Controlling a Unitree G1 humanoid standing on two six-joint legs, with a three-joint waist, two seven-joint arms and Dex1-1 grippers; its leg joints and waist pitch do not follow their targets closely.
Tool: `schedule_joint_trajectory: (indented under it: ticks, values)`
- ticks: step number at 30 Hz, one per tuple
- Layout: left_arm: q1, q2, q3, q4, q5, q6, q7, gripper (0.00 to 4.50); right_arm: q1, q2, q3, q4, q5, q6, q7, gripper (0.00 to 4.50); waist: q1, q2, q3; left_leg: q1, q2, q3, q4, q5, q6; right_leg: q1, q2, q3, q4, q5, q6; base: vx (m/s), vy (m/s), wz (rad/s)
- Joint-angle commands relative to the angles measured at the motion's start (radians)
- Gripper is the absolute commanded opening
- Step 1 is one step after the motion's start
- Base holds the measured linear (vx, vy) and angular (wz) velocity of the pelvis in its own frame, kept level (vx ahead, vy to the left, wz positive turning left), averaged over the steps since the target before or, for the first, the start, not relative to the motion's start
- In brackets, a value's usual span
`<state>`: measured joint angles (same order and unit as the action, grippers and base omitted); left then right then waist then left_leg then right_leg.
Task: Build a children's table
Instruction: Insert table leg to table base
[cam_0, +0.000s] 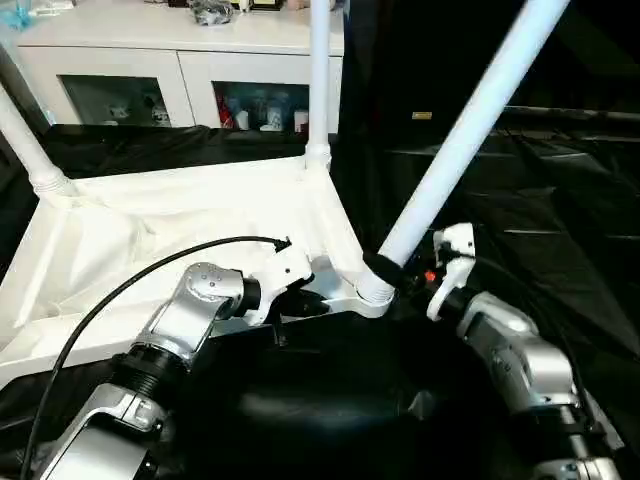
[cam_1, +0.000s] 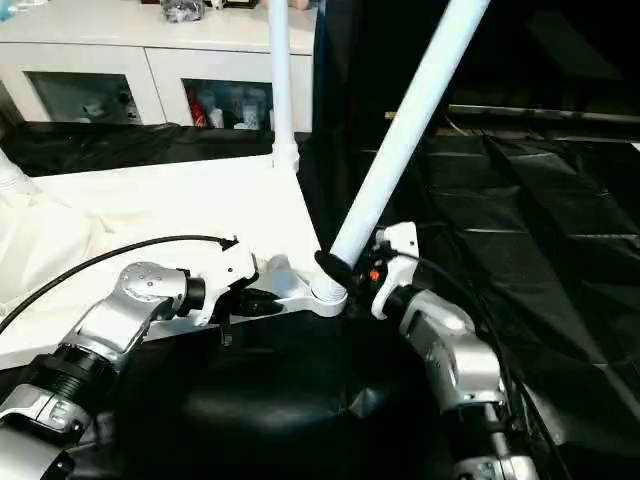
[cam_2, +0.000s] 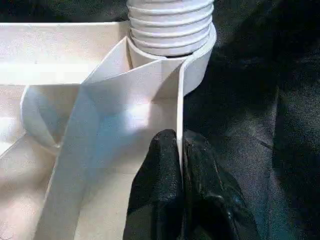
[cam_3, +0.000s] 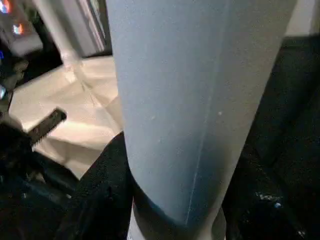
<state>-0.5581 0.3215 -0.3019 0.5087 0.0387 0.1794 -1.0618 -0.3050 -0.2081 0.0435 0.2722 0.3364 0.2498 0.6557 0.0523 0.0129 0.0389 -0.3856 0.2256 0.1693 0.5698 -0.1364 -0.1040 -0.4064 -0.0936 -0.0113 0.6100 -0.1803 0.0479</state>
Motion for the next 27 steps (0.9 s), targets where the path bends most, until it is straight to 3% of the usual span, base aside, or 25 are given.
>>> schedule_joint_trajectory:
  ticks: [1,5,14,20,27]
  values:
    - [-0.015,-0.013,0.035,-0.006,-0.031,-0.022,0.031,0.00,0.060,-0.019,0.058,0.084,-0.100,0.024,-0.016,1.91,0.002,-0.008,-0.056,0.015,-0.019,0.014,-0.066,-0.385,-0.003,0.028,-0.009,0.002,-0.090,-0.350,-0.169,0.000,0.000,0.00]
    - [-0.010,-0.012,0.032,-0.005,-0.028,-0.027,0.030,0.00,0.060,-0.017,0.063,0.088,-0.106,0.020,-0.017,1.91,0.002,-0.011,-0.057,0.015,-0.019,0.014,-0.066,-0.387,0.002,0.029,-0.008,0.002,-0.091,-0.353,-0.168,0.000,0.000,0.00]
    - [-0.010,0.001,0.024,-0.011,-0.022,-0.039,0.016,0.00,0.000,-0.045,0.132,0.095,-0.140,0.042,0.031,1.91,-0.005,-0.012,-0.054,0.014,-0.020,0.014,-0.067,-0.405,0.000,0.026,-0.009,0.002,-0.095,-0.391,-0.158,0.000,0.000,0.00]
    - [-0.006,0.004,0.019,-0.016,-0.019,-0.046,0.011,0.00,-0.058,-0.066,0.184,0.123,-0.158,0.055,0.109,1.91,-0.012,-0.019,-0.053,0.012,-0.019,0.013,-0.067,-0.413,0.003,0.024,-0.010,0.000,-0.097,-0.427,-0.151,0.000,0.000,0.00]
    - [-0.005,0.007,0.018,-0.017,-0.021,-0.049,0.010,0.00,-0.093,-0.061,0.201,0.136,-0.155,0.045,0.131,1.91,-0.017,-0.023,-0.052,0.011,-0.019,0.011,-0.069,-0.424,-0.001,0.022,-0.010,-0.001,-0.097,-0.442,-0.146,0.000,0.000,0.00]
